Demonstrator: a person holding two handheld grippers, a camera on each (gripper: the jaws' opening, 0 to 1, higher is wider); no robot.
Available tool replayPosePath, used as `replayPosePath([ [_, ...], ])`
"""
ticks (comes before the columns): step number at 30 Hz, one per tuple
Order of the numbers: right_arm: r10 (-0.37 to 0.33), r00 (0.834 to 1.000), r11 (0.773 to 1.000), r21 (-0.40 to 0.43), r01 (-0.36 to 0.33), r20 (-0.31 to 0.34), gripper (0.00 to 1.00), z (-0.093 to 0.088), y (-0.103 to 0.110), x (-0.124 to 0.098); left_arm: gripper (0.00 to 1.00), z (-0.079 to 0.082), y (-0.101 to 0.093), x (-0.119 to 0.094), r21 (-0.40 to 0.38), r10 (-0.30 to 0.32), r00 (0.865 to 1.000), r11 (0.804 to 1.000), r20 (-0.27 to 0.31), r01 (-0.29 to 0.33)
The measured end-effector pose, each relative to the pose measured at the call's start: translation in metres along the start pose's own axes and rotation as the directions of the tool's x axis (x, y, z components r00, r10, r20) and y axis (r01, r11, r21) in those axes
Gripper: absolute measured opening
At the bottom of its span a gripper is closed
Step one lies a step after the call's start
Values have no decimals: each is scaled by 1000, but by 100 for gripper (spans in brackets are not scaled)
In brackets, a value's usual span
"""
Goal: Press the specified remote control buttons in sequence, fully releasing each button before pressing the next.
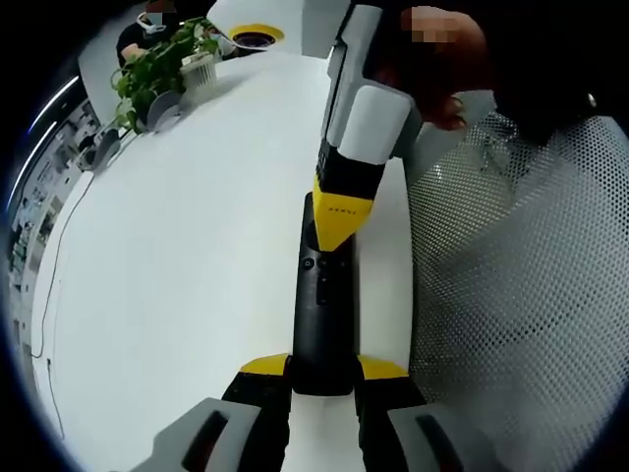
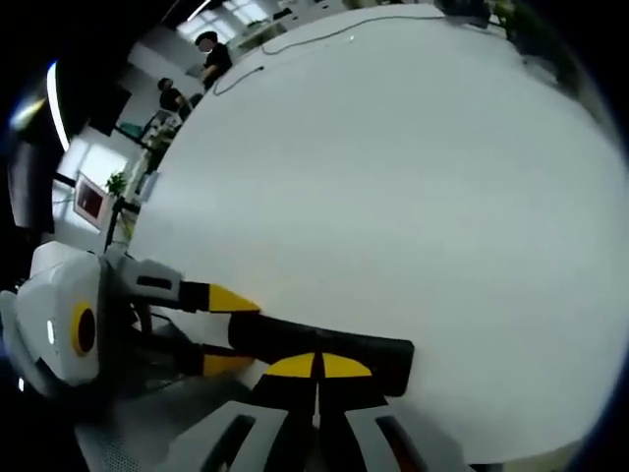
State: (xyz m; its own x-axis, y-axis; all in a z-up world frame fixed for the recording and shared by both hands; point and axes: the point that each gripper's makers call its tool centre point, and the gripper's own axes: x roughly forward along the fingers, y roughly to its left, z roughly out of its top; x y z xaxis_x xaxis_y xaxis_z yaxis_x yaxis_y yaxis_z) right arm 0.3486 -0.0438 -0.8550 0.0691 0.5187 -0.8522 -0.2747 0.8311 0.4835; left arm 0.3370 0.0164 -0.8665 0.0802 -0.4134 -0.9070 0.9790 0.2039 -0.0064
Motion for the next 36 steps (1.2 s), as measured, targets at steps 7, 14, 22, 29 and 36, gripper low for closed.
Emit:
replayPosePath([
  [7, -6, 1000, 999, 35, 6, -19, 0, -4, -3, -5, 25, 0, 0, 0, 2, 0, 1000, 1000, -3, 0],
  [14, -32, 998, 998, 51, 35, -54, 0, -10, -8, -6, 25, 0, 0, 0, 2, 0, 1000, 1000, -4, 0],
  [22, -23, 998, 999, 46, 26, -56, 0, -11, -5, -5, 25, 0, 0, -1, -2, 0, 1000, 1000, -1, 0],
  [29, -41, 996, 999, 15, 42, -73, 0, -13, -6, -3, 25, 1, -1, -1, 1, -1, 1000, 1000, 0, 1],
  [36, -55, 996, 999, -3, 55, -74, 0, -14, -8, -2, 25, 1, -1, -1, 4, -2, 1000, 1000, -5, 2],
])
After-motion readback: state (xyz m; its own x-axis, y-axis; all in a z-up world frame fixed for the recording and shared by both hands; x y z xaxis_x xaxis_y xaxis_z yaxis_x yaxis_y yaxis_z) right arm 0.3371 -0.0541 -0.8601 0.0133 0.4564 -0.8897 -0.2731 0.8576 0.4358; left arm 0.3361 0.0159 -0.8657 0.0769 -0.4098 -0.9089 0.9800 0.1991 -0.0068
